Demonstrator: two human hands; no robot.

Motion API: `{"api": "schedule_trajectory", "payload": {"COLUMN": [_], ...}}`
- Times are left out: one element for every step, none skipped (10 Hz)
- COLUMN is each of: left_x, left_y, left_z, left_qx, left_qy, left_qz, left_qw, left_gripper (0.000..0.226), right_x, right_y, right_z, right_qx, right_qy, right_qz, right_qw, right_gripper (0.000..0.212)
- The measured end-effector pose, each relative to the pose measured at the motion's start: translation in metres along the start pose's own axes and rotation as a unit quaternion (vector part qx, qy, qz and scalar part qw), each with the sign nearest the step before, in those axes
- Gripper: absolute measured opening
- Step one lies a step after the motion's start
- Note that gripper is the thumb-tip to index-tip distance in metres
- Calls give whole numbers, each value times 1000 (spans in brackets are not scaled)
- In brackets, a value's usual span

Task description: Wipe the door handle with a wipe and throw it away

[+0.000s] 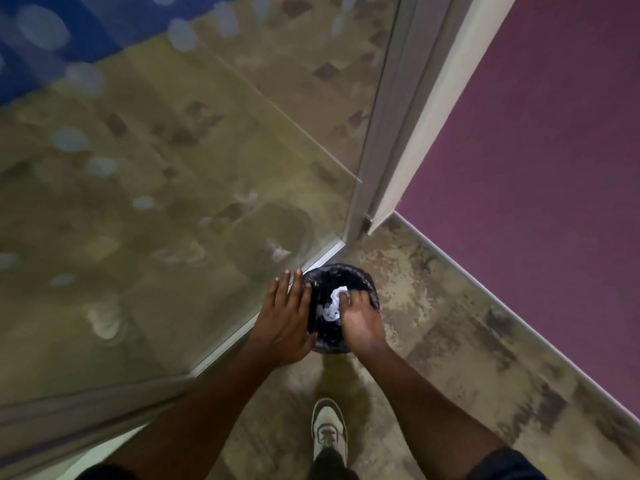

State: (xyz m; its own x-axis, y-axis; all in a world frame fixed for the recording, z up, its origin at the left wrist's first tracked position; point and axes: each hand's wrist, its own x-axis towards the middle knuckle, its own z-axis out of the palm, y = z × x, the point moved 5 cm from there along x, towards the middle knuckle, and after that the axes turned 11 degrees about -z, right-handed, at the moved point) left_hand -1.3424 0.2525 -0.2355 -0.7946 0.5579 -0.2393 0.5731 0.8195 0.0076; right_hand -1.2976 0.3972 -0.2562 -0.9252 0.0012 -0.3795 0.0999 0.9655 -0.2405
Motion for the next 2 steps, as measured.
{"api": "schedule_trajectory", "payload": {"left_x": [12,16], "left_y": [-5,-11], "left_z": [16,13], "left_qx": [9,16], "left_qy": [13,28], "left_qz": [-16,-47], "left_qw": [1000,998], "left_gripper": [88,86], "right_x": [13,17], "right_y": [11,11], "right_z": [37,43], "right_qx": [-25,-96], "right_qy": [-43,-49], "right_qz": [-2,5], "right_qw": [999,994], "right_gripper": [71,76]}}
